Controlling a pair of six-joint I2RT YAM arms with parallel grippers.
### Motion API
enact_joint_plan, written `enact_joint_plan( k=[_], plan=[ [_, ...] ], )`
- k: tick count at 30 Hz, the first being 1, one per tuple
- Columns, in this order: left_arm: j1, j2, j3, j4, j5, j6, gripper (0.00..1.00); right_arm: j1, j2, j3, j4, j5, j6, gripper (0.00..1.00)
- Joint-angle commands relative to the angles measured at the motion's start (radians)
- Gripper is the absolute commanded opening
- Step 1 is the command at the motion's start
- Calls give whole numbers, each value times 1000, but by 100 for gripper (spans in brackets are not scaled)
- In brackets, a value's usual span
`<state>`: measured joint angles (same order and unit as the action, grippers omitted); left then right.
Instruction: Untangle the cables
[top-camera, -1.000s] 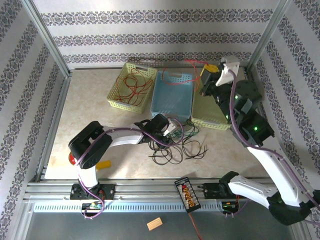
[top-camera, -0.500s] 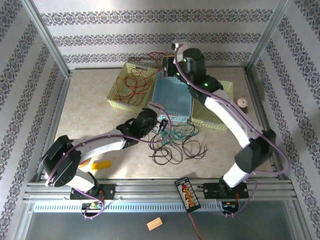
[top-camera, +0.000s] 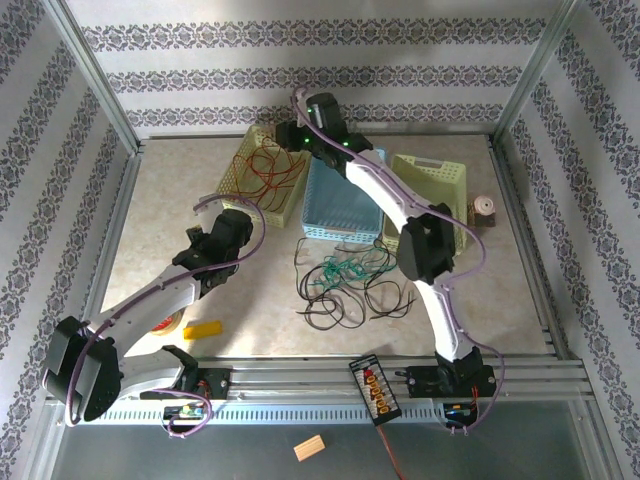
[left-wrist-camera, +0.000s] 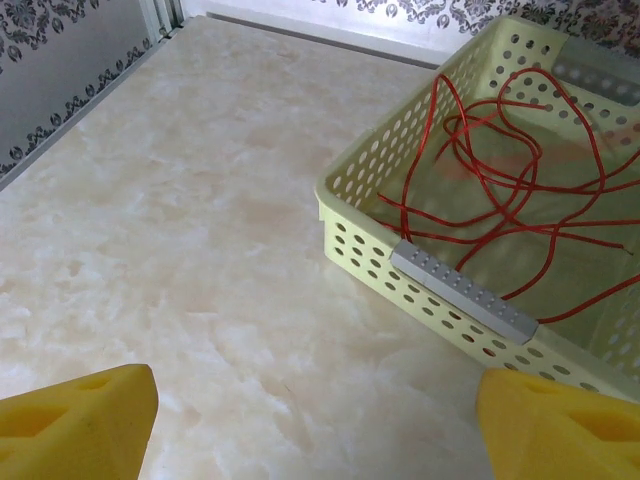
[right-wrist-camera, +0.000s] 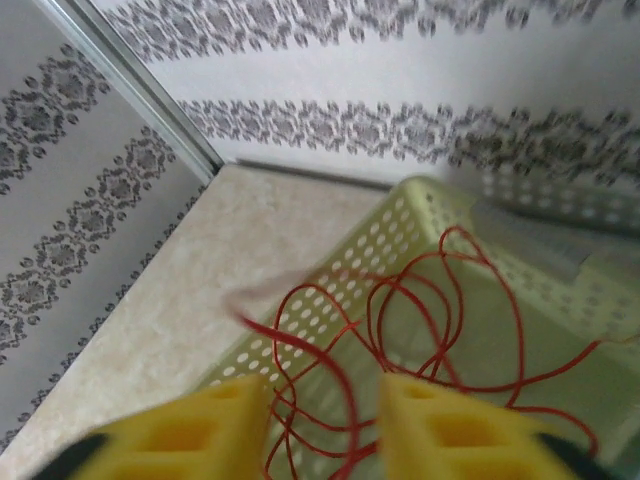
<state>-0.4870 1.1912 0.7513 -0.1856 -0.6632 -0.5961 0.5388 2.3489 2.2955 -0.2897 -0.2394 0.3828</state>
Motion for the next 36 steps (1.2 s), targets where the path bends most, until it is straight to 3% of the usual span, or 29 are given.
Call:
enact_joint_plan(
  k=[1,5,10,13,20,26,30,36],
  plan=[
    [5,-7,19,-34,-6,-6,83,-6,30,91,-55,-58,53,52],
    [4,17,38,38,70,95,84,-10,-95,-56,-13,-5,15,58],
    [-2,95,76,144,424,259,83,-7,-374,-400,84,77,-46,59],
    [-55,165,106,175,620,335,83,-10,-557,-643,116,124,-56,59],
    [-214,344,208,143,880,463,82,-32,-966,-1209,113,265,48,59],
    [-292,486,355,63,950,577,75,-101,-1156,-1452,48,240,137,59],
    [-316,571,445,22,983,626,63,-107,-1203,-1507,-5,240,120,58],
    [-326,652,496,-26,952,650,56,-128,-1252,-1555,-24,228,141,58]
  ],
)
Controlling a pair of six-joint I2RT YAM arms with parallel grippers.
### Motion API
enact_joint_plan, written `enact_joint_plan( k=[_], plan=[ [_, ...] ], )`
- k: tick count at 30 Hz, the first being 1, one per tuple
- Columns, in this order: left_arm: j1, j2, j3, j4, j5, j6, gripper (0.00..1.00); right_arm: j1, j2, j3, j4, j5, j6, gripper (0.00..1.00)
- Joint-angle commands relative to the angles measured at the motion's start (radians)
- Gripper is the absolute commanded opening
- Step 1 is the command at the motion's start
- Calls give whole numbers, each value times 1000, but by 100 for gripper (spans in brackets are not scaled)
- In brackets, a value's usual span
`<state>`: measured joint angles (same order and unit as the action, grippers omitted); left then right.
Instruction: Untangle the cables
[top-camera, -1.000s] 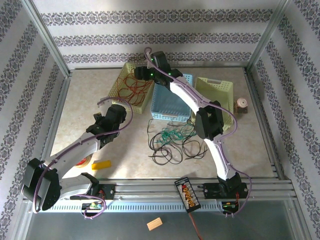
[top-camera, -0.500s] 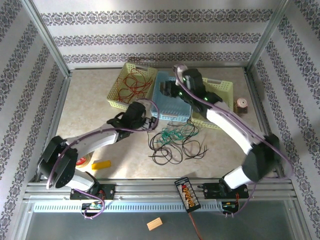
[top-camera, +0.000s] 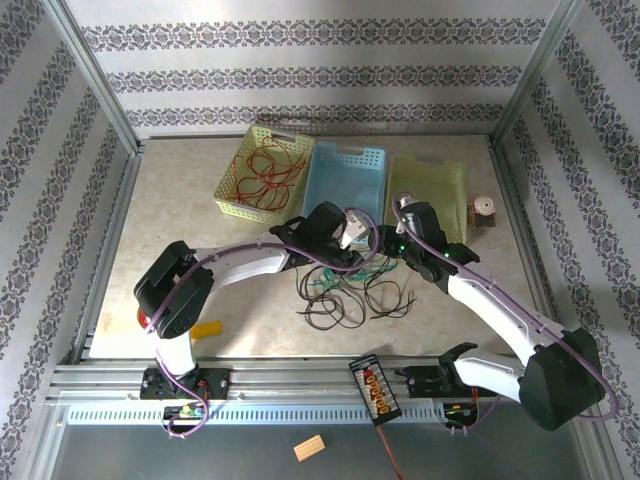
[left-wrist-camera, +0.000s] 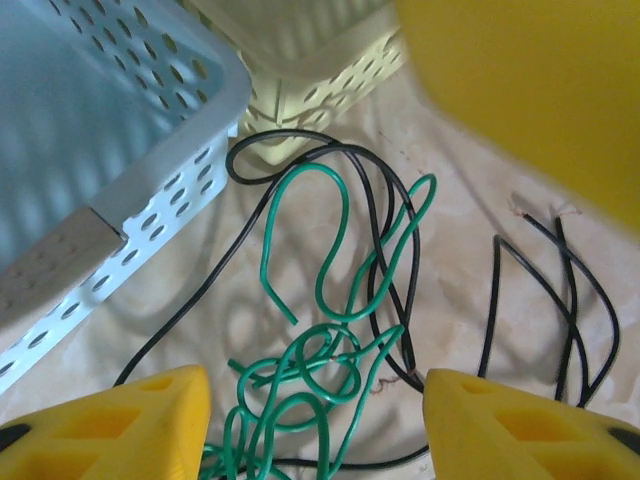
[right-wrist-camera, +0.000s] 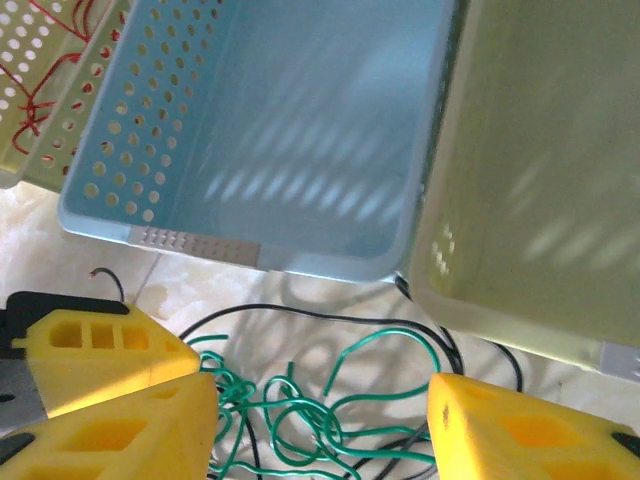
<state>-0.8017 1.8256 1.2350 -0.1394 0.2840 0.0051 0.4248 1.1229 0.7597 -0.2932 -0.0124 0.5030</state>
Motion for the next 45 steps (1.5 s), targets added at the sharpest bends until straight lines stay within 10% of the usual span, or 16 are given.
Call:
enact_joint_plan(
  k=[1,8,15,31,45],
  plan=[
    [-11,17,6,-74,14,56,55,-16,-31,-22,-26,1,20,58],
    [-11,64,26,-104,-49,65,46,-26,-58,-28,-40,-10,0,58],
    [-9,54,39,-103,-35,74,0,-24,-47,-36,-43,-75,-40,58],
    [174,-223,-132,140,263,-255,0,57,82,-33,-39,-320,-149,63],
    [181,-288,-186,179,323,-286,0,1,186,22,61,-517,-151,67]
  ],
)
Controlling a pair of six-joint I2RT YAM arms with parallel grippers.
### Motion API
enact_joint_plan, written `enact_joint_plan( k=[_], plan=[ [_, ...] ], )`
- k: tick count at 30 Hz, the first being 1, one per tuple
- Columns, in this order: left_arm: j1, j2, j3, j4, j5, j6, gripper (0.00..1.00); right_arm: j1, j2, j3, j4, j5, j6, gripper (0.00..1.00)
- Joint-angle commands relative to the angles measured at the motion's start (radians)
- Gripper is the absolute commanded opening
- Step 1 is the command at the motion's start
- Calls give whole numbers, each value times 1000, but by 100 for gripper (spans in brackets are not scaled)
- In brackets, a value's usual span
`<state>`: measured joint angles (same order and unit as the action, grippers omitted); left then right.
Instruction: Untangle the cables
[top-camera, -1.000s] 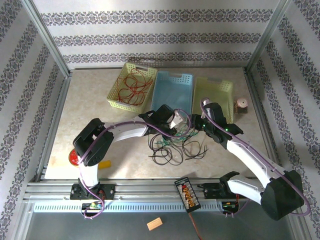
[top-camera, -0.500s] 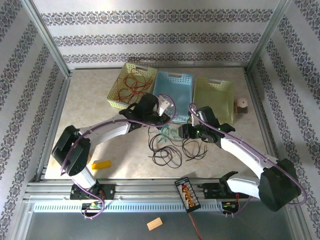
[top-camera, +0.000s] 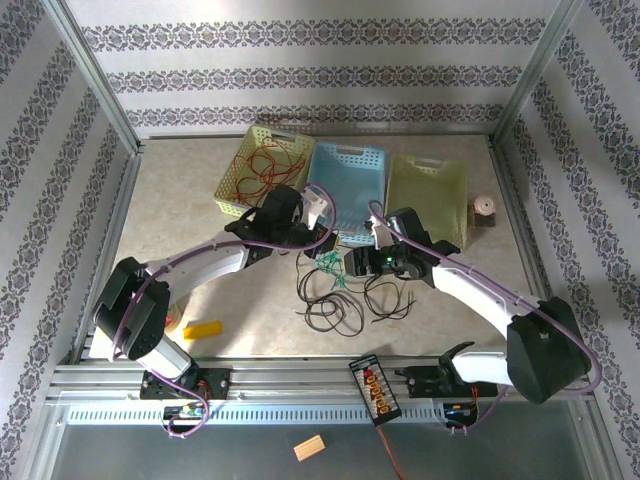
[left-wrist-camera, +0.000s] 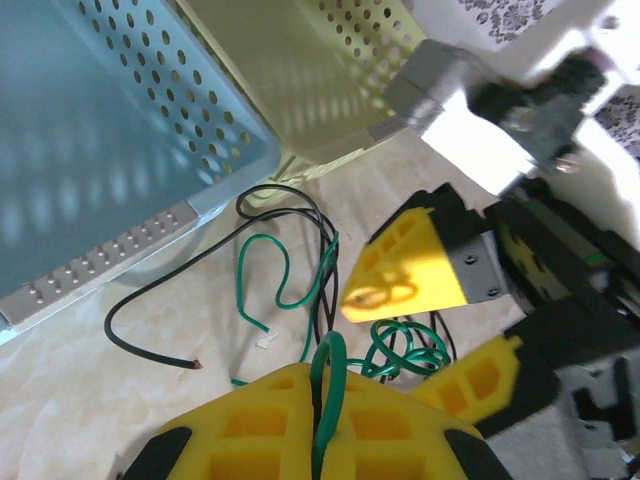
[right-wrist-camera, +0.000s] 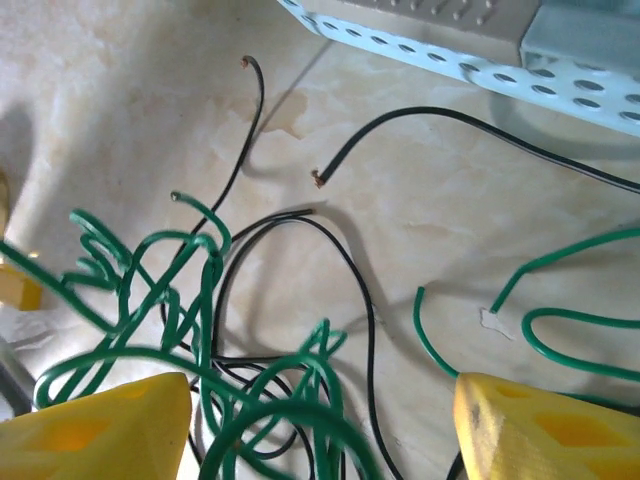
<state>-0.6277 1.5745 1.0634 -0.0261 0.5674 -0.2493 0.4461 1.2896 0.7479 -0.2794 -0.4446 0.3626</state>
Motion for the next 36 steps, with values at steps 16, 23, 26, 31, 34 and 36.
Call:
enact_joint_plan(
  k=[16,23,26,31,34,36],
  plan=[
    [127,-249,-215,324,-443,-313,0,-35,23,-17,-82,228,80,1],
    [307,-325,-284,491,-248,-533,0,-64,24,-65,-133,332,150,0],
    [366,-357,-284,483,-184,-554,0,-87,24,-81,-143,342,168,0],
    [470,-422,-269,455,-31,-559,0,-110,19,-118,-136,329,183,0],
    [478,-455,-216,381,34,-497,0,-111,19,-135,-139,330,188,0],
    [487,-471,-181,337,57,-460,0,-114,18,-150,-129,307,190,0]
  ],
)
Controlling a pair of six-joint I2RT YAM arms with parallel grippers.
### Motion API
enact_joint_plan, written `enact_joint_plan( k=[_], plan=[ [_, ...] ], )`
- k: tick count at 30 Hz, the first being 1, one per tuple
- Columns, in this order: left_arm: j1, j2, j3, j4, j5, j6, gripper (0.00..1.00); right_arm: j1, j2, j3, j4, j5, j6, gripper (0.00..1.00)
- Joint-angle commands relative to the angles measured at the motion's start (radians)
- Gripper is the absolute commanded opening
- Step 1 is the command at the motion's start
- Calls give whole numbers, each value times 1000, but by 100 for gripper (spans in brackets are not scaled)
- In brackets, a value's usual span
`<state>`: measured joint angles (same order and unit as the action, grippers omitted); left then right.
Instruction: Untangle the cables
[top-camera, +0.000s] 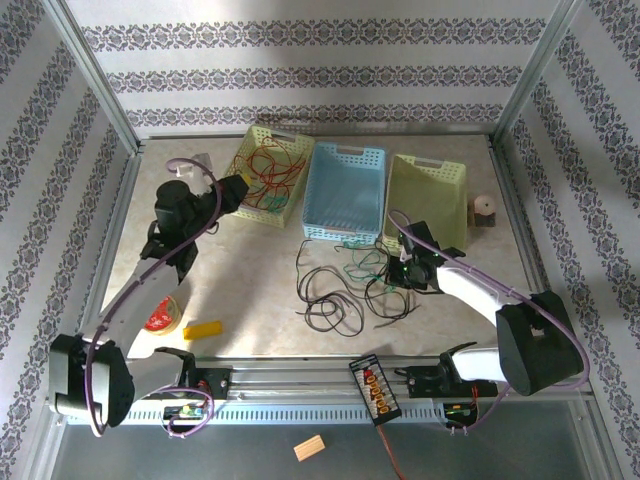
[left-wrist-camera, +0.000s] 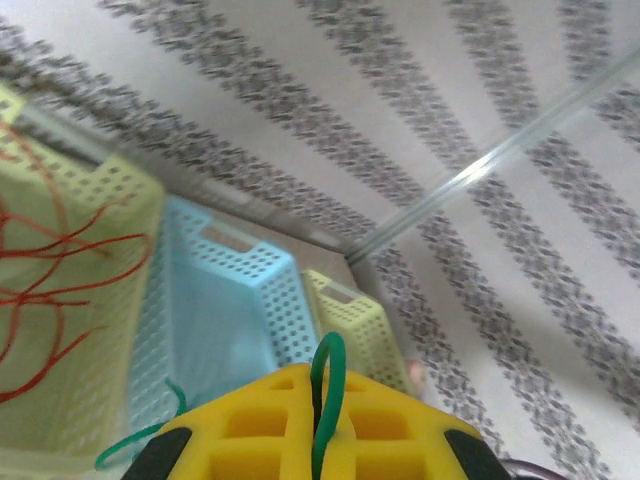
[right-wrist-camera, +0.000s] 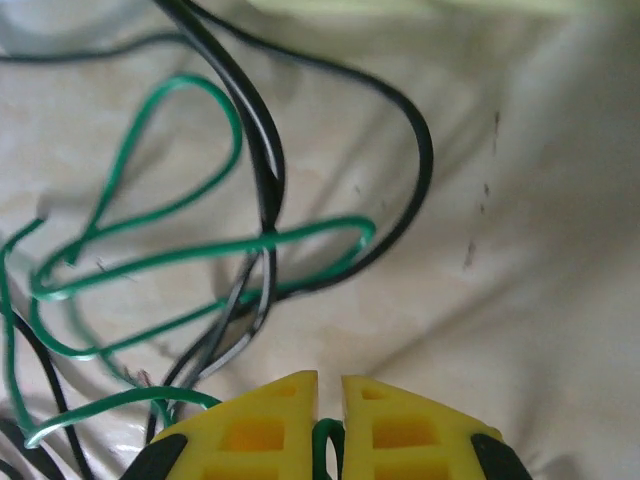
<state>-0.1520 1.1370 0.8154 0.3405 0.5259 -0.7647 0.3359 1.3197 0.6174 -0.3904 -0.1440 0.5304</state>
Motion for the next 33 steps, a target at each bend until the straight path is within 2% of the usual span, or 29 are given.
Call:
enact_joint_plan(
  k=[1,3,7,8,9,10,13,16,27,33],
  plan=[
    [12,-32,96,-59,124,78,0,-5,-14,-26,-5,-23,14,0],
    [11,-15,130,-60,173,77,0,1,-24,-31,21,-64,-4,0],
    [11,27,151,41,222,5,0,24,-82,-32,69,-128,-48,0],
    [11,38,155,57,229,-7,0,31,-104,-30,81,-144,-58,10],
    [12,50,159,81,240,-23,0,44,-135,-29,92,-147,-67,29],
    [9,63,158,105,251,-39,0,57,-173,-23,100,-147,-78,43],
    [-1,84,157,134,271,-56,0,84,-277,16,104,-137,-114,63],
    [-23,90,153,124,274,-41,0,98,-338,71,125,-156,-128,70],
    [-83,115,130,192,302,-85,0,161,-128,316,201,-316,-199,79],
    [-115,136,144,212,355,-95,0,185,-27,386,316,-368,-217,79]
  ],
)
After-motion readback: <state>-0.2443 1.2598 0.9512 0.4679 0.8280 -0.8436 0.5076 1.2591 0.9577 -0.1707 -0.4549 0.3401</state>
